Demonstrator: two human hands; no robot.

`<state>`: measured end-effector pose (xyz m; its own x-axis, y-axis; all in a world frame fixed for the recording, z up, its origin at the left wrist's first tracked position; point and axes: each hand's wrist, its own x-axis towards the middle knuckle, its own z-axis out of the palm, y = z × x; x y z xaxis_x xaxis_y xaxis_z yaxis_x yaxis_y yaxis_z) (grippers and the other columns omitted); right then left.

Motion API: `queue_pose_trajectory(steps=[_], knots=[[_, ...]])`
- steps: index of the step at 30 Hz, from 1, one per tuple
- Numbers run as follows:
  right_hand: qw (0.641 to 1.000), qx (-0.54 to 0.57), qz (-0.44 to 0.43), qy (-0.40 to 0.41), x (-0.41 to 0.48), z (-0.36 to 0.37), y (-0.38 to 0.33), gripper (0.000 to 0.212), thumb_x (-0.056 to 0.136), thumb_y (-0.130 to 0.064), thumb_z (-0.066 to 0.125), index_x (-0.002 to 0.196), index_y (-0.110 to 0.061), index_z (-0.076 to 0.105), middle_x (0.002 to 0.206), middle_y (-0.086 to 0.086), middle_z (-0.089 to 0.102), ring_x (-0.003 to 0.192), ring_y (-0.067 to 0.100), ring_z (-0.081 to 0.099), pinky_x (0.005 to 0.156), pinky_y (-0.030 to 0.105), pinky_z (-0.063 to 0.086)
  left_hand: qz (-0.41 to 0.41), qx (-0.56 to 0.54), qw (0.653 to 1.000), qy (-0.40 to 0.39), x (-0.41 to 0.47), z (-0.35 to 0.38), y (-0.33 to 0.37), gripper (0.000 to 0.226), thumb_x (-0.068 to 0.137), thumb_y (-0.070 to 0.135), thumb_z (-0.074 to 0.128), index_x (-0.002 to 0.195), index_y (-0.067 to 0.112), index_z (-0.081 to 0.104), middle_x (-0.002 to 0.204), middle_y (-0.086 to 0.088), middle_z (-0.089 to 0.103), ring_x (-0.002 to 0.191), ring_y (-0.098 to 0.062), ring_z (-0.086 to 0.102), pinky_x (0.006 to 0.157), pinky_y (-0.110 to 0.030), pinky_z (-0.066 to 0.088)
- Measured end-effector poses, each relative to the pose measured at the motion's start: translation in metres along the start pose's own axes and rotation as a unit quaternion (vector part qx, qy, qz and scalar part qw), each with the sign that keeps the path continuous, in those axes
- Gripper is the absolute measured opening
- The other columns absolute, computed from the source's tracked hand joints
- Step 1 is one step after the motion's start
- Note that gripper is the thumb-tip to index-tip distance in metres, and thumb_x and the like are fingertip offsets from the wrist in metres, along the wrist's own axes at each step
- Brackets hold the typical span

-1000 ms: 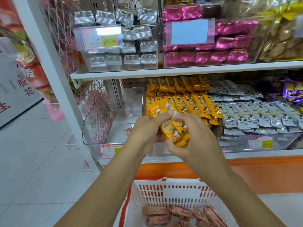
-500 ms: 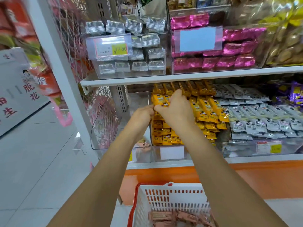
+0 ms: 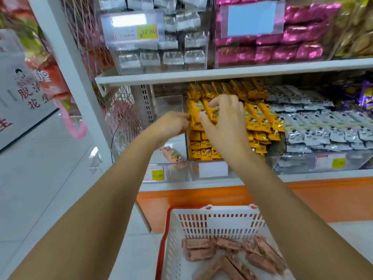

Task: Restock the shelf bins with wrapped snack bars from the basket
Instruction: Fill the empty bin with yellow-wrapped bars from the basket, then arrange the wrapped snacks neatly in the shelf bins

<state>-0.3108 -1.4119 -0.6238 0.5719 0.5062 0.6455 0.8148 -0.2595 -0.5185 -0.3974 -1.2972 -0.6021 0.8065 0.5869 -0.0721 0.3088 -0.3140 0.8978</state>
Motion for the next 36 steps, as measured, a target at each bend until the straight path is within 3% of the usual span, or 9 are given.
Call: queue_pose_trajectory(steps=[4, 8, 13, 15, 18, 23, 25, 30, 36], knots=[[0.996, 0.058, -0.055, -0.049, -0.061, -0.013, 0.021, 0.032, 0.094, -0.026, 0.058, 0.069, -0.011, 0.047, 0.061, 0.0, 0.046, 0.057, 0.015, 0.044, 0.053, 0.03, 0.033, 0.051, 0.064, 0.983, 0.163, -0.023, 0.008, -0.03, 0.02, 0.091, 0.015, 0.053, 0.08, 0.018, 0.07, 0.085, -0.004, 0.068, 0.083, -0.019, 0.063, 0.08, -0.032, 0.051], [0.973, -0.009, -0.001, -0.232, -0.138, 0.02, 0.079, 0.038, 0.094, -0.028, 0.059, 0.065, -0.013, 0.04, 0.054, -0.002, 0.036, 0.052, 0.018, 0.039, 0.054, 0.039, 0.036, 0.03, 0.199, 0.974, 0.103, -0.061, 0.032, -0.088, 0.036, 0.093, 0.022, 0.052, 0.061, 0.007, 0.059, 0.066, -0.015, 0.062, 0.061, -0.022, 0.057, 0.06, -0.03, 0.044], [0.856, -0.103, 0.09, -0.499, -0.23, 0.086, 0.152, 0.013, 0.091, -0.024, 0.06, 0.1, -0.016, 0.056, 0.107, 0.004, 0.061, 0.092, 0.022, 0.061, 0.075, 0.029, 0.048, -0.105, 0.426, 0.895, -0.082, -0.085, 0.052, -0.167, 0.032, 0.097, 0.028, 0.045, 0.104, 0.002, 0.061, 0.11, -0.014, 0.061, 0.106, -0.029, 0.057, 0.08, -0.03, 0.042], [0.819, -0.099, 0.099, -0.556, -0.267, 0.106, 0.167, 0.036, 0.087, -0.019, 0.06, 0.123, -0.018, 0.053, 0.131, 0.006, 0.055, 0.115, 0.022, 0.056, 0.091, 0.03, 0.047, -0.158, 0.44, 0.871, -0.153, -0.097, 0.057, -0.188, 0.037, 0.099, 0.03, 0.044, 0.122, 0.003, 0.053, 0.126, -0.013, 0.055, 0.115, -0.027, 0.053, 0.089, -0.03, 0.042], [0.748, -0.127, 0.041, -0.65, -0.317, 0.124, 0.179, 0.091, 0.083, -0.037, 0.069, 0.153, -0.012, 0.016, 0.159, 0.007, 0.014, 0.145, 0.025, 0.018, 0.115, 0.036, 0.024, -0.181, 0.439, 0.848, -0.236, -0.11, 0.068, -0.22, 0.043, 0.096, 0.03, 0.046, 0.132, 0.005, 0.047, 0.126, -0.013, 0.056, 0.11, -0.026, 0.057, 0.09, -0.033, 0.049], [0.668, -0.208, -0.112, -0.705, -0.35, 0.141, 0.179, 0.108, 0.077, -0.049, 0.073, 0.154, -0.01, 0.007, 0.161, 0.009, -0.006, 0.148, 0.03, -0.008, 0.118, 0.042, -0.008, -0.205, 0.483, 0.819, -0.233, -0.119, 0.083, -0.239, 0.073, 0.097, 0.029, 0.044, 0.146, -0.009, 0.004, 0.14, -0.024, 0.036, 0.114, -0.034, 0.054, 0.088, -0.036, 0.048], [0.666, -0.213, -0.123, -0.704, -0.363, 0.15, 0.18, 0.113, 0.077, -0.044, 0.074, 0.154, -0.01, -0.002, 0.161, 0.013, -0.002, 0.147, 0.033, -0.002, 0.119, 0.044, -0.004, -0.202, 0.501, 0.809, -0.23, -0.118, 0.085, -0.237, 0.073, 0.098, 0.029, 0.042, 0.146, -0.009, 0.002, 0.14, -0.024, 0.035, 0.11, -0.032, 0.057, 0.084, -0.033, 0.05], [0.684, -0.188, -0.094, -0.699, -0.384, 0.155, 0.179, 0.071, 0.089, -0.01, 0.058, 0.148, -0.01, 0.018, 0.15, 0.015, 0.023, 0.128, 0.031, 0.034, 0.1, 0.04, 0.038, -0.19, 0.52, 0.795, -0.246, -0.113, 0.087, -0.227, 0.061, 0.1, 0.026, 0.04, 0.146, -0.005, 0.017, 0.139, -0.024, 0.037, 0.11, -0.029, 0.056, 0.086, -0.031, 0.049], [0.709, -0.169, 0.05, -0.683, -0.375, 0.15, 0.184, 0.088, 0.075, -0.03, 0.077, 0.143, -0.008, 0.025, 0.148, 0.013, 0.028, 0.133, 0.028, 0.034, 0.098, 0.033, 0.04, -0.188, 0.506, 0.805, -0.245, -0.112, 0.085, -0.22, 0.056, 0.099, 0.028, 0.043, 0.144, -0.001, 0.027, 0.136, -0.02, 0.041, 0.11, -0.025, 0.055, 0.088, -0.03, 0.048]])
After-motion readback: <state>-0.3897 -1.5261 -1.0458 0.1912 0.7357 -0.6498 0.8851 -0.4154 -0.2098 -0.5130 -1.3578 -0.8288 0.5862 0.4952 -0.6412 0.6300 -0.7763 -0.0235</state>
